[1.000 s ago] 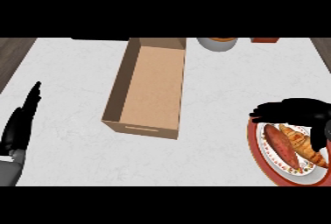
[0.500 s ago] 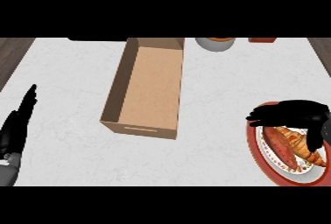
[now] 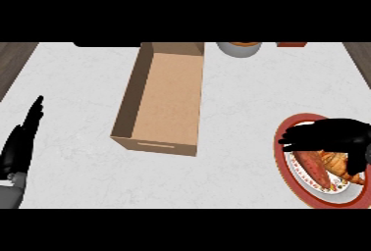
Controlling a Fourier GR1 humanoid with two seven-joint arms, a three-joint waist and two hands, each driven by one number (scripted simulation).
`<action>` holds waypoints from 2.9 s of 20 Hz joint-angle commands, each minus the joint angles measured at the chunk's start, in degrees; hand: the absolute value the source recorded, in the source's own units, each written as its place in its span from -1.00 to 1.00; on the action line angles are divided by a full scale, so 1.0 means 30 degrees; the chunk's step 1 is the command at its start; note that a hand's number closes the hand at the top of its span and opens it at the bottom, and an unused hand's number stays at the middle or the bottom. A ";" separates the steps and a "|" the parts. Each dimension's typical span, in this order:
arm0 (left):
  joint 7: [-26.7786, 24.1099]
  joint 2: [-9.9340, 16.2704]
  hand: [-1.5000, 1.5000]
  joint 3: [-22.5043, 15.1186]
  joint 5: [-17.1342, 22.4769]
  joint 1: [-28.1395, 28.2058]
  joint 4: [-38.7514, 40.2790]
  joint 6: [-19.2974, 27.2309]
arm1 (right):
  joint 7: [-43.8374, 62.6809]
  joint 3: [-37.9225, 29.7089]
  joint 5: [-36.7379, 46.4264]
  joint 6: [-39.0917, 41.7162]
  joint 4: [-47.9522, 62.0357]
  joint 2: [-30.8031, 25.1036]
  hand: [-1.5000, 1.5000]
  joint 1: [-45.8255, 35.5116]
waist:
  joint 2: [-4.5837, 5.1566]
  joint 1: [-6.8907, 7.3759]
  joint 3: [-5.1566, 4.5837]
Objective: Pick the sweet potato from the plate and place it in the cardboard box
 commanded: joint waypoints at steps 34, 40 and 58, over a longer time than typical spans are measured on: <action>-0.0118 -0.1495 0.00 0.0796 -0.1439 -0.1499 0.0635 -0.0981 | 0.4945 -1.0450 -0.1953 -0.4745 0.9404 0.6692 1.00 -0.9114 | 0.0471 0.0921 0.0102; 0.0358 -0.1109 0.00 0.1227 -0.1237 -0.1011 0.0131 -0.1573 | 0.1995 -1.1262 -0.2329 -0.5038 1.0167 0.8066 1.00 -1.0367 | 0.0256 0.0696 0.0086; 0.0996 -0.1398 0.00 0.1328 -0.2012 -0.0582 -0.0871 -0.1891 | 0.8826 -1.3568 -0.4173 -0.0243 1.2985 1.4246 1.00 -1.6136 | 0.0248 0.0697 0.0056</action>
